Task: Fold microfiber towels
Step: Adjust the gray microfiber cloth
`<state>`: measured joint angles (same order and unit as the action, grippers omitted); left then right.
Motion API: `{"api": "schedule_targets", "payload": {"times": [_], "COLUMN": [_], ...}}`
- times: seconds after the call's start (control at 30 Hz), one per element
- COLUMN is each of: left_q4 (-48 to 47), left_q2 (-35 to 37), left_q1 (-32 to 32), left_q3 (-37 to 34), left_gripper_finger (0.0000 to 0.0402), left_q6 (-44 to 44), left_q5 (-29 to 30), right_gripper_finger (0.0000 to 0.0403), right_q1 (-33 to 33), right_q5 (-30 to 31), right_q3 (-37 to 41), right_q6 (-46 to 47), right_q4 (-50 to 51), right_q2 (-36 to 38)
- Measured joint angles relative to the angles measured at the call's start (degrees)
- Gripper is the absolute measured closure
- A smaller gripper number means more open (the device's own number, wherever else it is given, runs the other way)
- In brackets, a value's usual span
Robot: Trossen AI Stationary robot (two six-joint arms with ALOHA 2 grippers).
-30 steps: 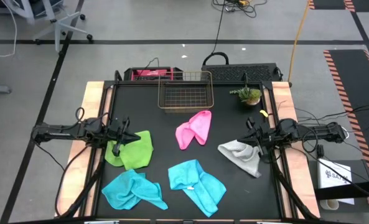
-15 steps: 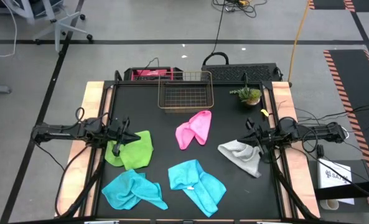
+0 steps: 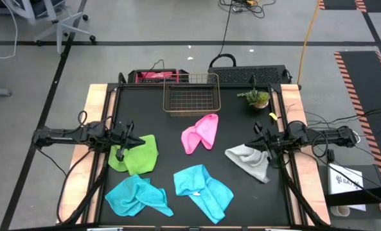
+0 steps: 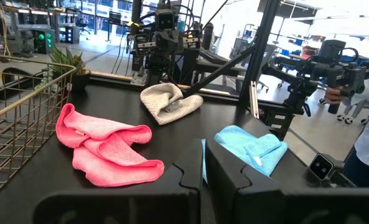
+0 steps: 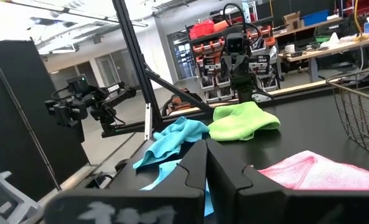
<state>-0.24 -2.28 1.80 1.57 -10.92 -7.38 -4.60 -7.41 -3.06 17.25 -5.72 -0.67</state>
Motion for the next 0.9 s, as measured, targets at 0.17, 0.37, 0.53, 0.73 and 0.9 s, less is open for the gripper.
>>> {"api": "schedule_targets", "payload": {"times": [0.17, 0.37, 0.53, 0.73, 0.9], "left_q4": [-0.02, -0.02, -0.02, -0.02, 0.00], "left_q2": [0.00, 0.00, 0.00, 0.00, -0.02], "left_q1": [-0.01, -0.01, -0.02, -0.02, 0.00], "left_q3": [0.02, 0.02, -0.01, 0.01, 0.01], "left_gripper_finger": [0.0382, 0.0382, 0.0382, 0.0382, 0.0382], "left_q6": [-0.02, -0.02, -0.02, -0.02, -0.02], "left_q5": [0.00, 0.00, 0.00, 0.00, 0.00], "right_gripper_finger": [0.0403, 0.0403, 0.0403, 0.0403, 0.0403], "right_q1": [0.02, 0.02, 0.01, 0.02, 0.02], "right_q5": [-0.17, -0.12, -0.14, -0.14, -0.10], "right_q3": [0.00, -0.01, -0.01, 0.00, 0.01], "right_q6": [10.56, 13.34, 15.67, 16.52, 16.51], "right_q4": [-0.01, 0.00, 0.46, 0.44, 0.89], "right_q2": [0.00, 0.00, -0.02, -0.11, -0.20]}}
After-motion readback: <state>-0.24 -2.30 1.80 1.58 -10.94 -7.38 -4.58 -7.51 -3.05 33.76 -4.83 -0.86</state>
